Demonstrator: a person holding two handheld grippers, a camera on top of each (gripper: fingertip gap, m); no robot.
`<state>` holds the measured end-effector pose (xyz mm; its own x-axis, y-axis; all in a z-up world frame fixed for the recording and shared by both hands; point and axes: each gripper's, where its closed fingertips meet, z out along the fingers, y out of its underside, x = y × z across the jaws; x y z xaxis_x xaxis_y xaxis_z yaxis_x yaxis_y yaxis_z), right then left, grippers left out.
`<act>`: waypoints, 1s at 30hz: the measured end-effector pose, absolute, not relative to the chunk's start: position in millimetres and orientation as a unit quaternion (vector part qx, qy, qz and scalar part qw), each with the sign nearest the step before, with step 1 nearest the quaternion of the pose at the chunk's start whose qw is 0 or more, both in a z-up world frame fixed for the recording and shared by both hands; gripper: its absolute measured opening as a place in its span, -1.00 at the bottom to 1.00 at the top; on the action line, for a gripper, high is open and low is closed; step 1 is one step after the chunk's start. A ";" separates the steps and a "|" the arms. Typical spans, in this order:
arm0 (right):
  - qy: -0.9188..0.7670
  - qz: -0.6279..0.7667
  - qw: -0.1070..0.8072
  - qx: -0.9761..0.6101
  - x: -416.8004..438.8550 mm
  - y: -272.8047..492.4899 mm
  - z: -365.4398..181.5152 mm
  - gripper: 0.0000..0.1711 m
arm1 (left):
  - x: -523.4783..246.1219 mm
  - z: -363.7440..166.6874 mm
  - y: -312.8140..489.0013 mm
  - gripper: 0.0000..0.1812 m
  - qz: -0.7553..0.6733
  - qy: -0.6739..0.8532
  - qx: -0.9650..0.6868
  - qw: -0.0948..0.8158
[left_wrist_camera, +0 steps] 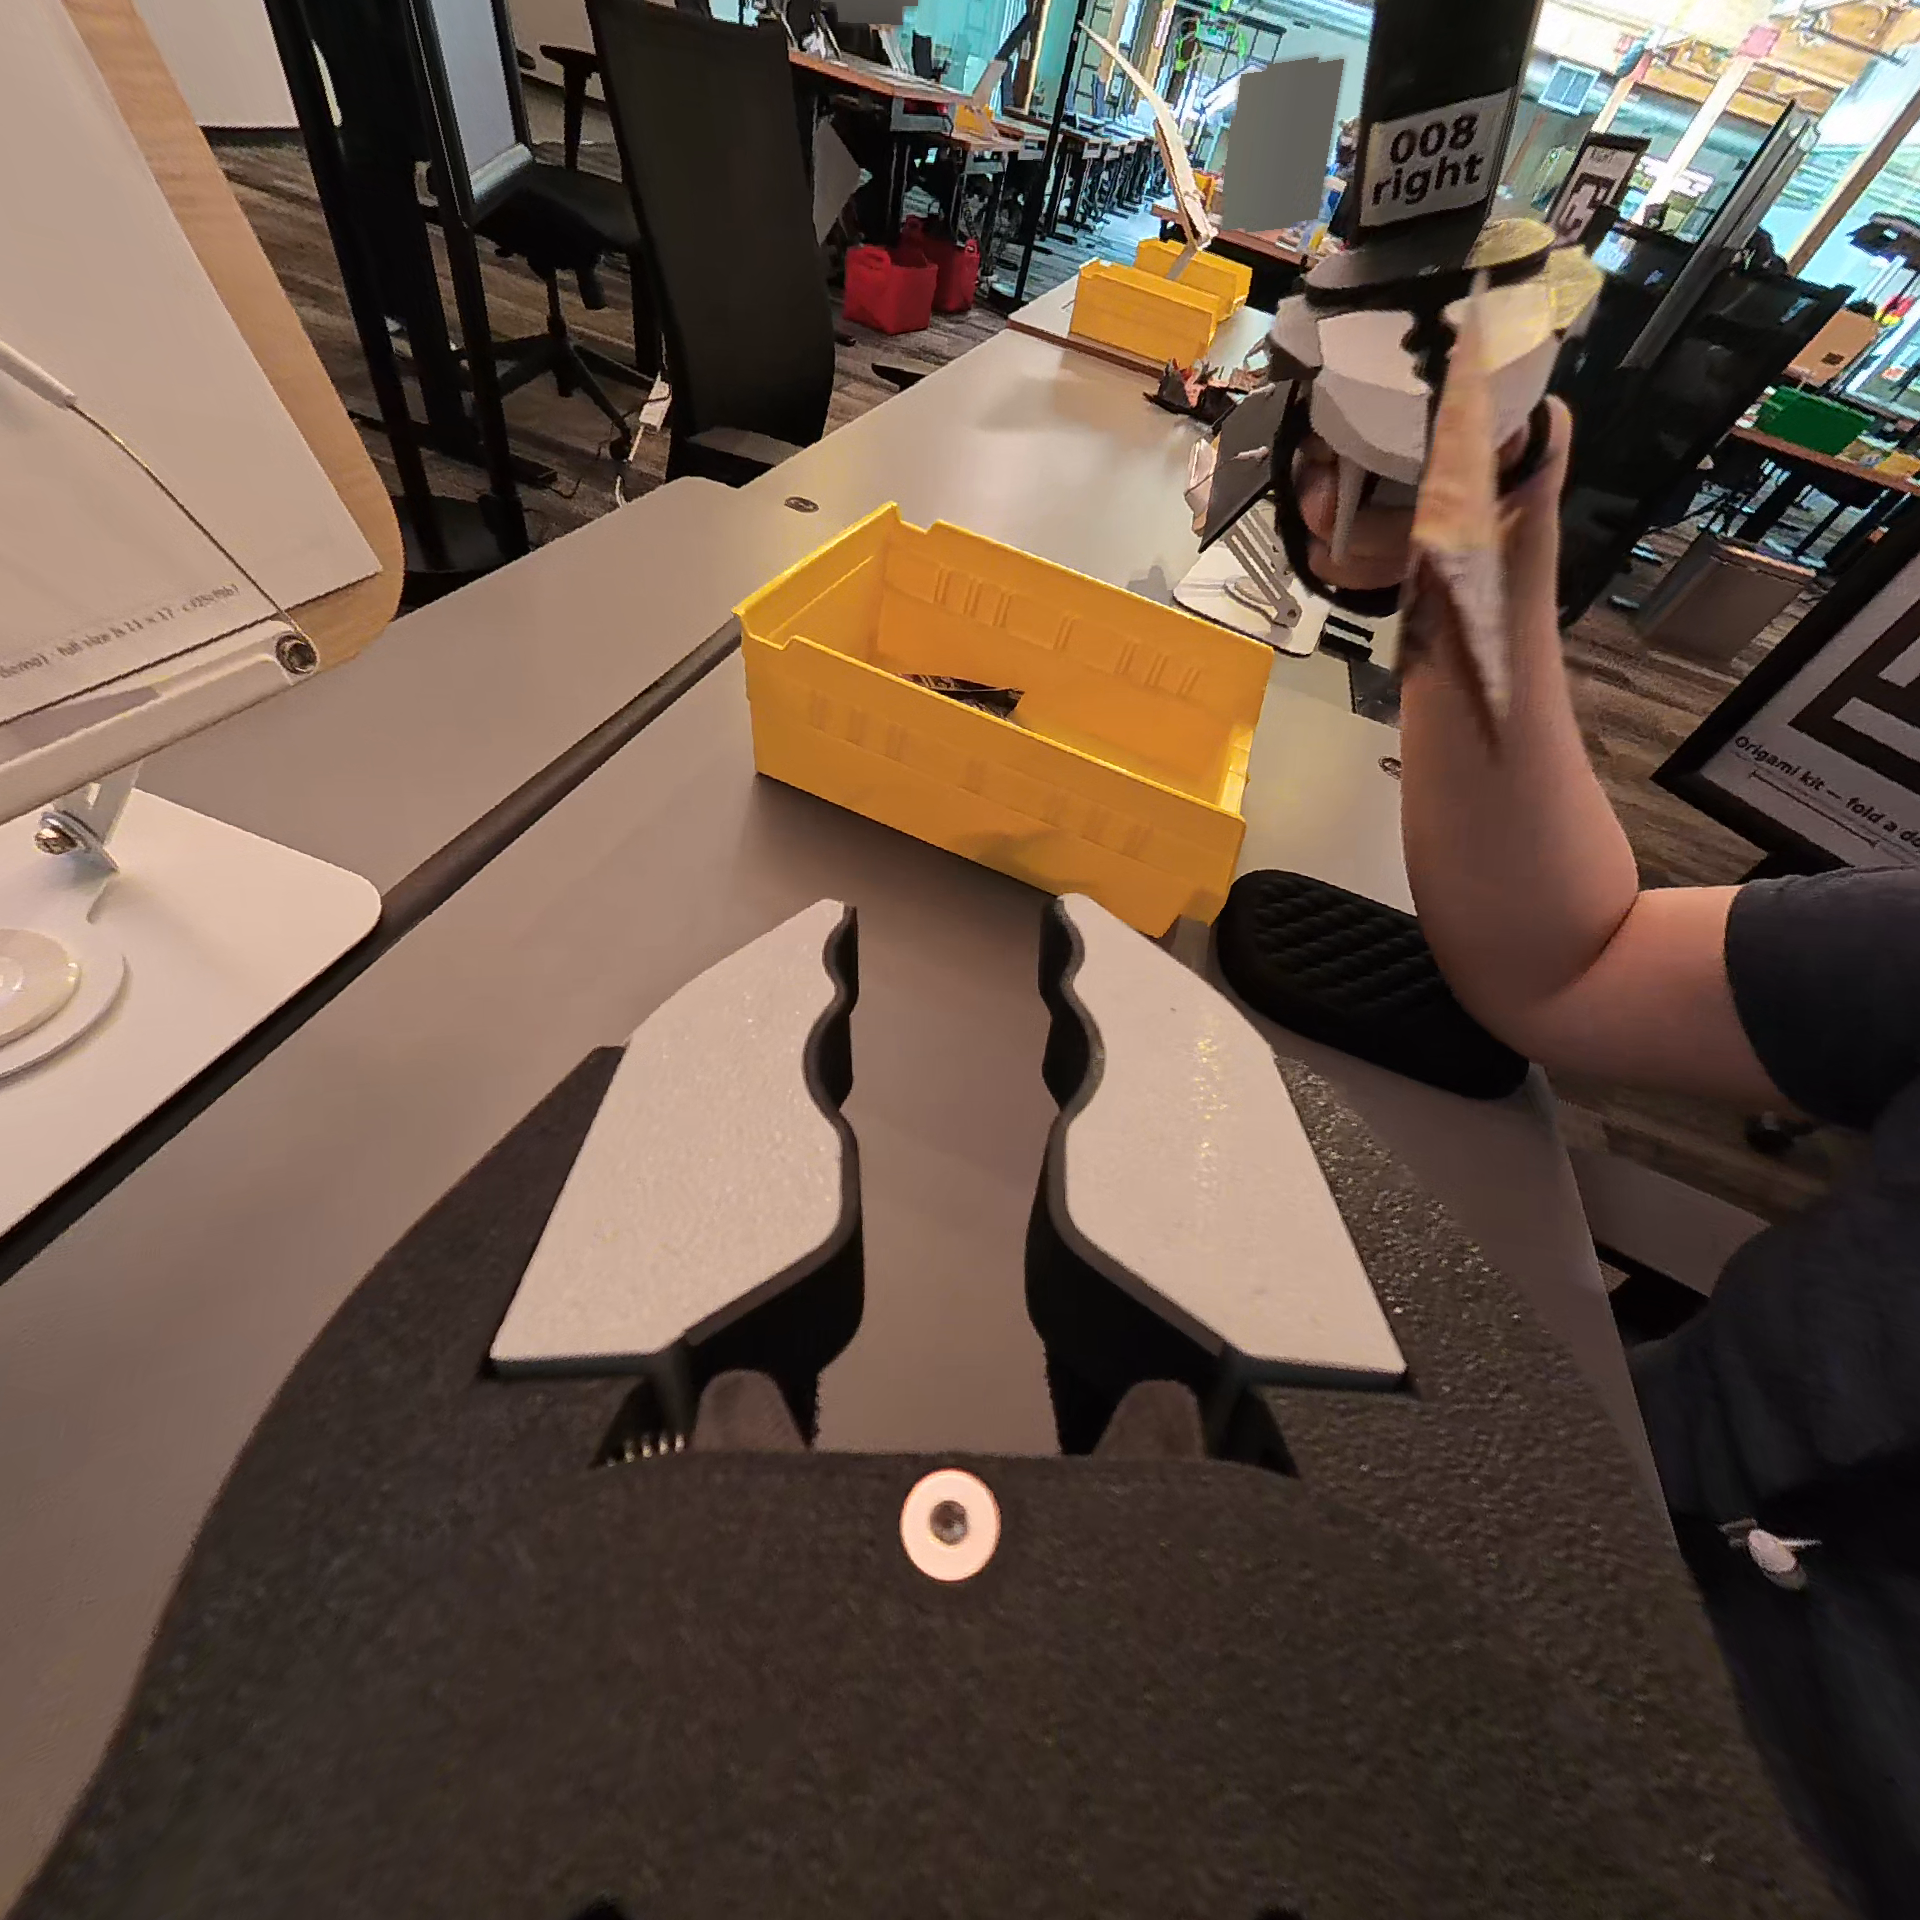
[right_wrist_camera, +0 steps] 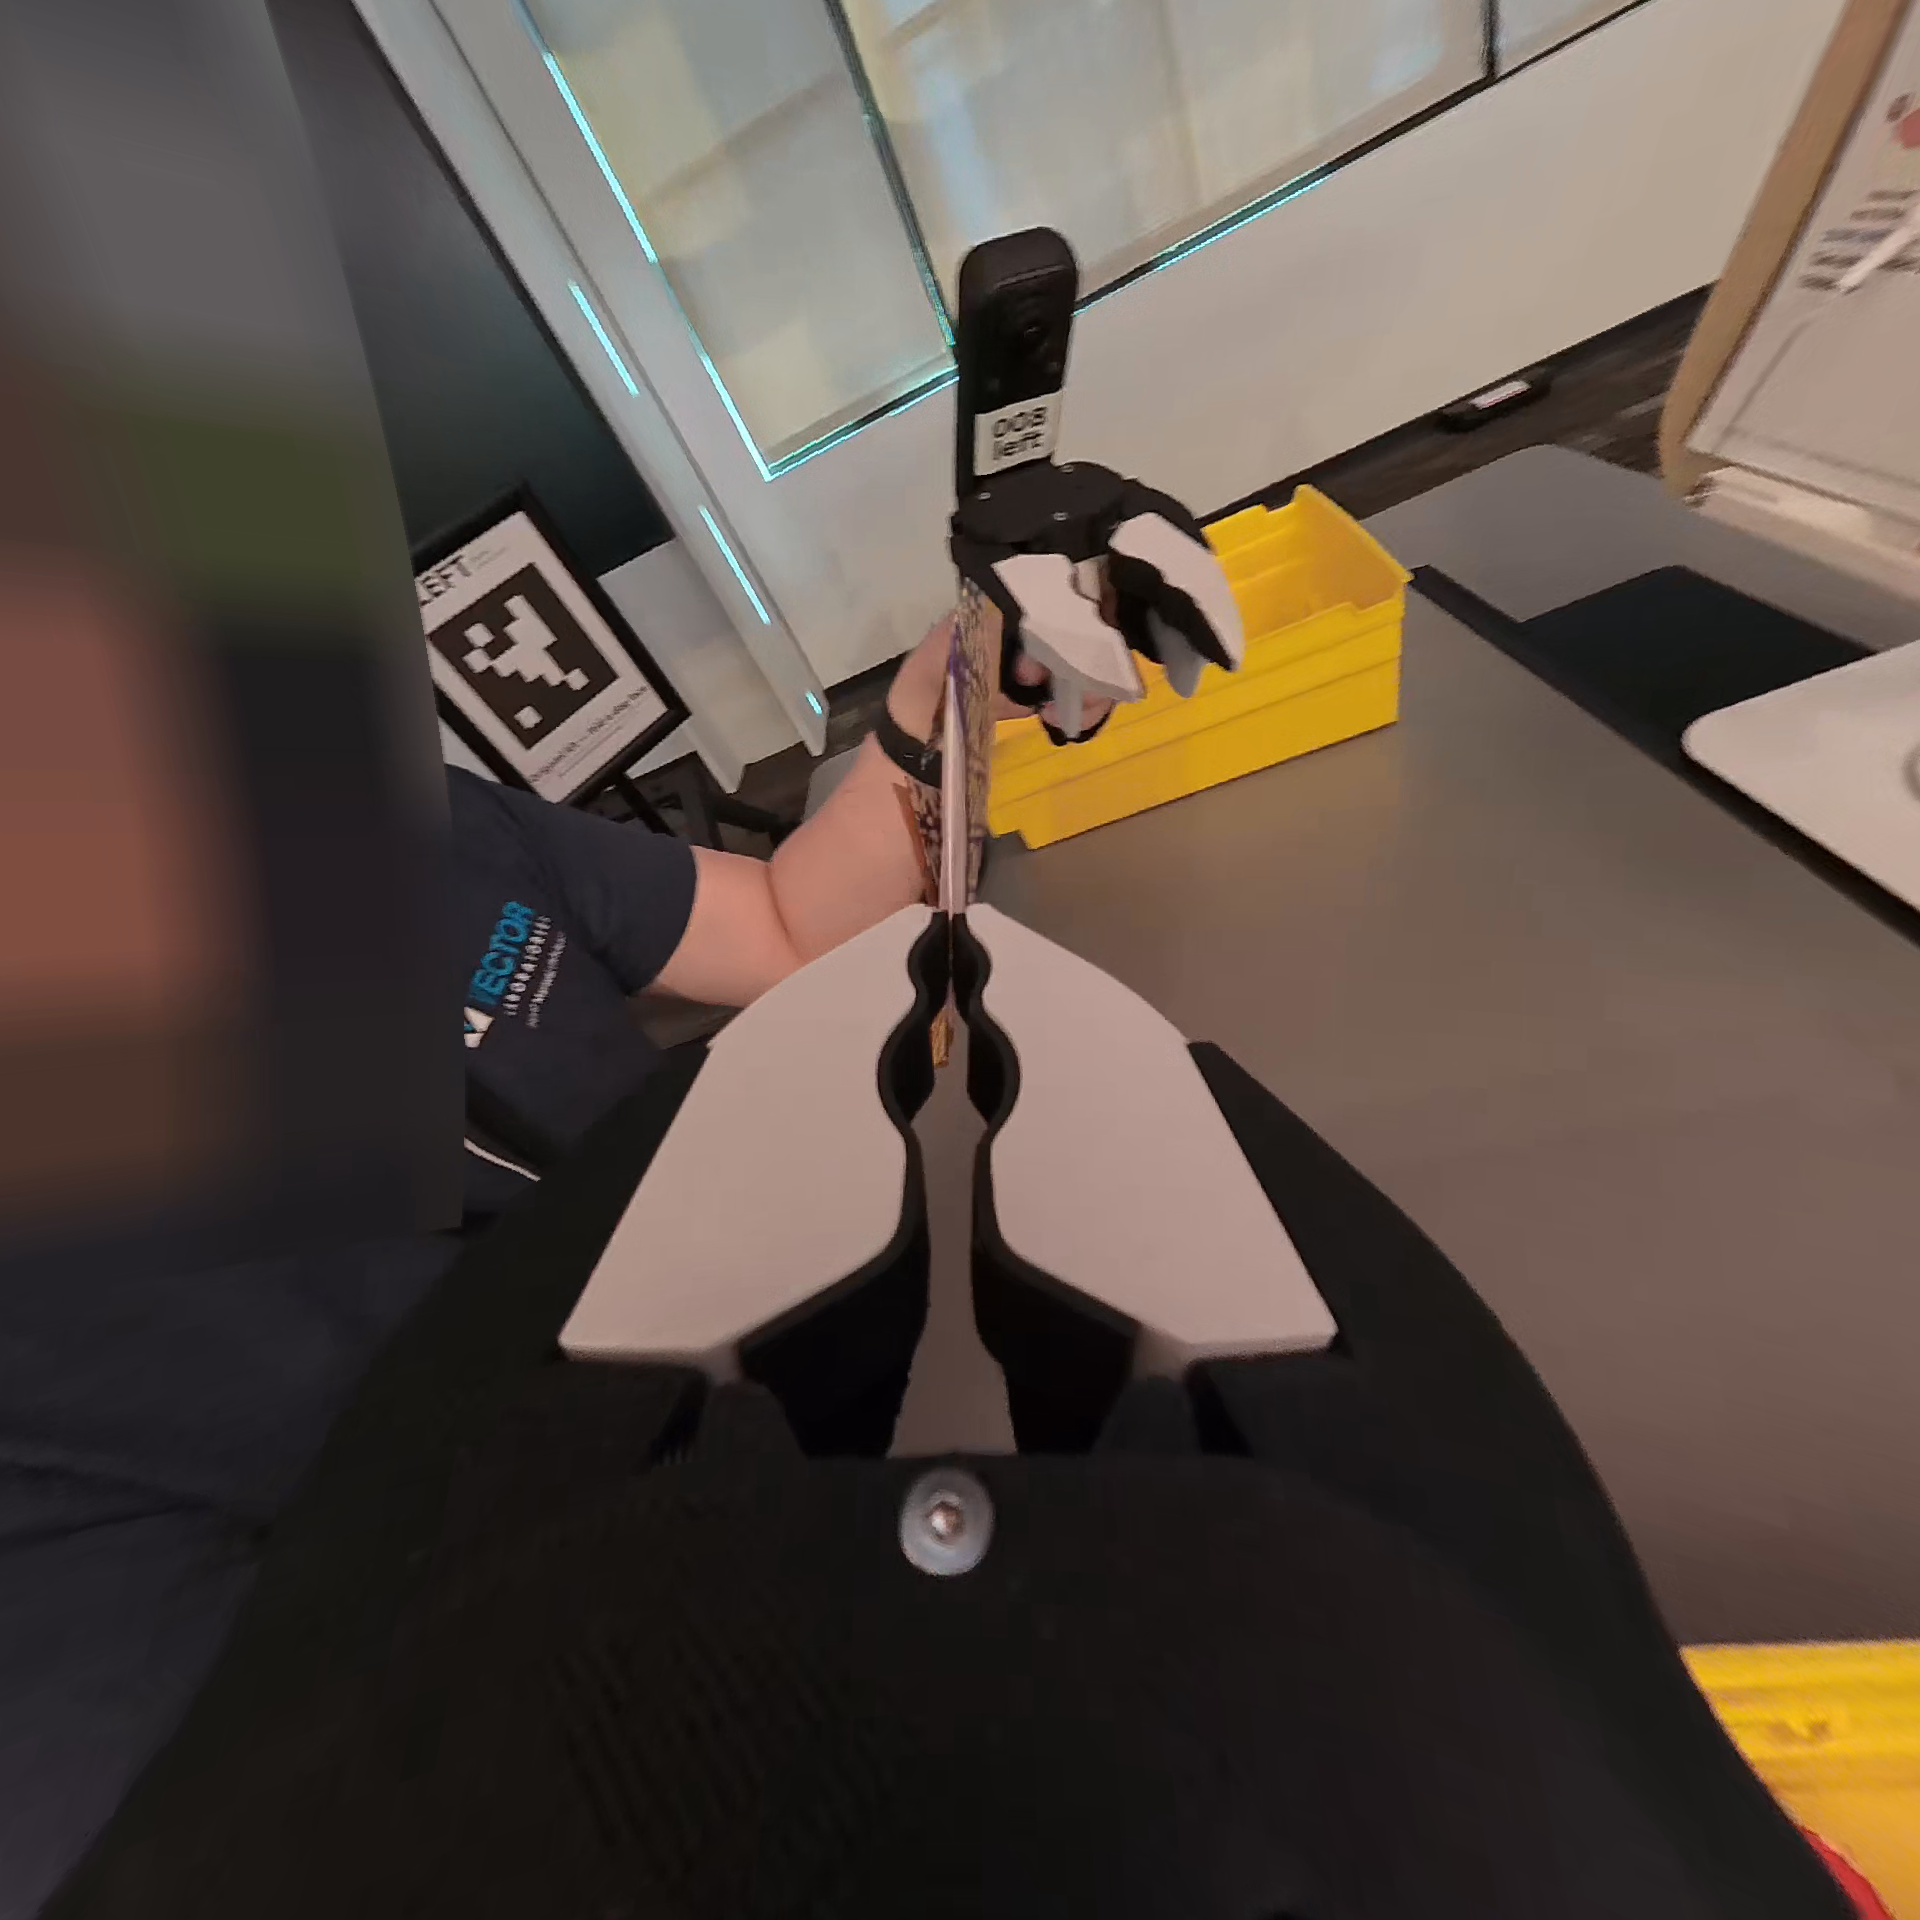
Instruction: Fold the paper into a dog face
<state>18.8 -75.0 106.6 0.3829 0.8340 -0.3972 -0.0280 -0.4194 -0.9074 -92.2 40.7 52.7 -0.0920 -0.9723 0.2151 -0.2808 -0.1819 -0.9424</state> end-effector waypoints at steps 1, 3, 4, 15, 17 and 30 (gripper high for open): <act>-0.286 0.472 0.456 -0.698 22.4 -71.4 102.9 -0.99 | -92.8 53.6 39.9 -0.63 -0.511 0.539 -0.577 0.340; -0.267 0.483 0.453 -0.700 30.1 -61.6 95.4 -0.98 | -94.1 62.8 32.3 -0.63 -0.553 0.529 -0.556 0.324; -0.254 0.493 0.449 -0.700 33.3 -56.4 92.3 -0.98 | -94.9 69.5 28.7 -0.63 -0.578 0.519 -0.545 0.315; -0.307 0.497 0.434 -0.686 -2.1 -44.0 77.3 -0.99 | -70.1 73.4 -16.8 -0.54 -0.629 0.535 -0.504 0.253; -0.308 0.496 0.431 -0.688 -5.2 -42.8 74.8 -0.99 | -69.4 70.5 -23.6 -0.83 -0.625 0.554 -0.491 0.247; -0.257 0.541 0.426 -0.678 12.8 -35.3 75.2 -0.99 | -93.6 79.9 29.6 -0.72 -0.598 0.493 -0.543 0.323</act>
<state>12.8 -35.3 75.2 0.2828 0.8090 -0.5153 -0.1124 -0.5056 -0.8554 -93.6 29.6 79.9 -0.2015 -0.9223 0.3298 -0.1493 -0.3038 -0.9410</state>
